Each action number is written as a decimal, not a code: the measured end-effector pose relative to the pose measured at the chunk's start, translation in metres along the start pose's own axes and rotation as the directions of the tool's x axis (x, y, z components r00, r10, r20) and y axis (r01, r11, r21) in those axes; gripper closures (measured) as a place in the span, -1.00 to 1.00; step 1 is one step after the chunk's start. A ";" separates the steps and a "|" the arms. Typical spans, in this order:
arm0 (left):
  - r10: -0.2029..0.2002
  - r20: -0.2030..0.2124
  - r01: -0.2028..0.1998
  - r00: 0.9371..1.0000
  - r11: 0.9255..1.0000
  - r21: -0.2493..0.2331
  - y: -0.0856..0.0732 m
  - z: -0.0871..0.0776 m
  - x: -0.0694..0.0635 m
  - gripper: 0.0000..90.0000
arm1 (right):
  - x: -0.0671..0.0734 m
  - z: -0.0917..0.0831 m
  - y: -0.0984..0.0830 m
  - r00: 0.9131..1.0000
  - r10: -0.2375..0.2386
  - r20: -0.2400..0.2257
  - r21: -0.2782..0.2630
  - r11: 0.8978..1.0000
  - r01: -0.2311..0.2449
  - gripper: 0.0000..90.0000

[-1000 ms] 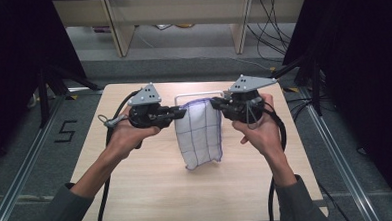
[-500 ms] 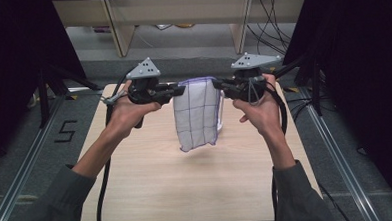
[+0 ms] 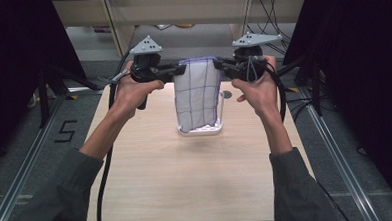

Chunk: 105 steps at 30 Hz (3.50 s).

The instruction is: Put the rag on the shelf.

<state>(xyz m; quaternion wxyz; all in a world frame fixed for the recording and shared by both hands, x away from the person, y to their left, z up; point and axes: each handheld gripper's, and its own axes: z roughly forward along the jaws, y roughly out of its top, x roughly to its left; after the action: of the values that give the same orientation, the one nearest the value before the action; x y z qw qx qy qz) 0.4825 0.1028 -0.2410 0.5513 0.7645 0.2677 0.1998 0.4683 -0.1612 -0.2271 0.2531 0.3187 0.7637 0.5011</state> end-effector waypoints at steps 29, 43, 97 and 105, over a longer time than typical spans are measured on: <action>-0.174 -0.075 0.173 0.982 0.985 -0.015 -0.027 0.077 0.068 0.80 | -0.055 0.091 -0.006 0.982 0.168 0.088 0.061 0.983 -0.174 0.89; -0.211 -0.091 0.216 0.973 0.975 0.048 -0.066 0.104 0.087 0.80 | -0.066 0.131 -0.030 0.979 0.172 0.108 0.176 0.966 -0.189 0.88; -0.264 -0.140 0.293 0.954 0.916 0.274 -0.108 0.054 0.091 -0.34 | -0.065 0.093 -0.066 0.976 0.200 0.089 0.225 0.950 -0.215 0.10; -0.252 -0.105 0.271 0.962 0.927 0.258 -0.111 0.037 0.079 -0.40 | -0.058 0.078 -0.069 0.977 0.204 0.063 0.204 0.956 -0.212 0.04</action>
<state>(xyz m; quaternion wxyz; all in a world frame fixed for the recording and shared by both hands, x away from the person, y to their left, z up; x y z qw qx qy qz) 0.5448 0.1533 -0.3574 0.4539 0.7824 0.4111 0.1126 0.5460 -0.1771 -0.3159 0.1796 0.4324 0.7691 0.4351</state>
